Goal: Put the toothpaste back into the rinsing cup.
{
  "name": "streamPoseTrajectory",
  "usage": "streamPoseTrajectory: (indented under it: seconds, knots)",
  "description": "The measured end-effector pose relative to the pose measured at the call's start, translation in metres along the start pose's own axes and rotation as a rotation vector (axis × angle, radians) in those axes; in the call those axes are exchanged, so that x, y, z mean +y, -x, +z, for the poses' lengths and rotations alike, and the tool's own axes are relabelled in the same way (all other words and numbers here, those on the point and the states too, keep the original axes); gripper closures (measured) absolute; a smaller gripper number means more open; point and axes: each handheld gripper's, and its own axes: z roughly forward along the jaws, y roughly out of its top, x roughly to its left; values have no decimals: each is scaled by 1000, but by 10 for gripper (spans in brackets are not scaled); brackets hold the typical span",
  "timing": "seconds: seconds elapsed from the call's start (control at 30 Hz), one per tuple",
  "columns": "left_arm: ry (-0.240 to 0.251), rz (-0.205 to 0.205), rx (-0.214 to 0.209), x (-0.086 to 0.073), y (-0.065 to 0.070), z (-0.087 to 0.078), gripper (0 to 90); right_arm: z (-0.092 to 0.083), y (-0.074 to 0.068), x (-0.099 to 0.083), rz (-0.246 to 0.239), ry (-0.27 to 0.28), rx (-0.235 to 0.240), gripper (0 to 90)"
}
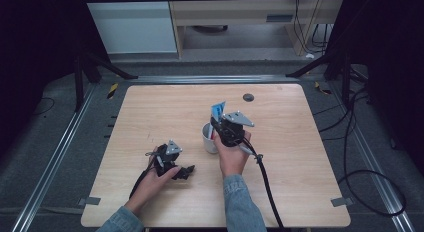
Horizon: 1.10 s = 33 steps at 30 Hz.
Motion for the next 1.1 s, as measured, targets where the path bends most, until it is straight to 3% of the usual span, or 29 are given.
streamPoseTrajectory:
  seconds: [0.2, 0.53, 1.1]
  knots:
    - [0, 0, 0, 0, 0, 0, 0, 0, 10, 1, 13, -13, -21, 686]
    - [1, -1, -1, 0, 0, 0, 0, -2, 12, 2, 10, -15, -23, 655]
    - [1, -2, 0, 0, 0, 0, 0, -8, 15, 5, -1, -14, -58, 526]
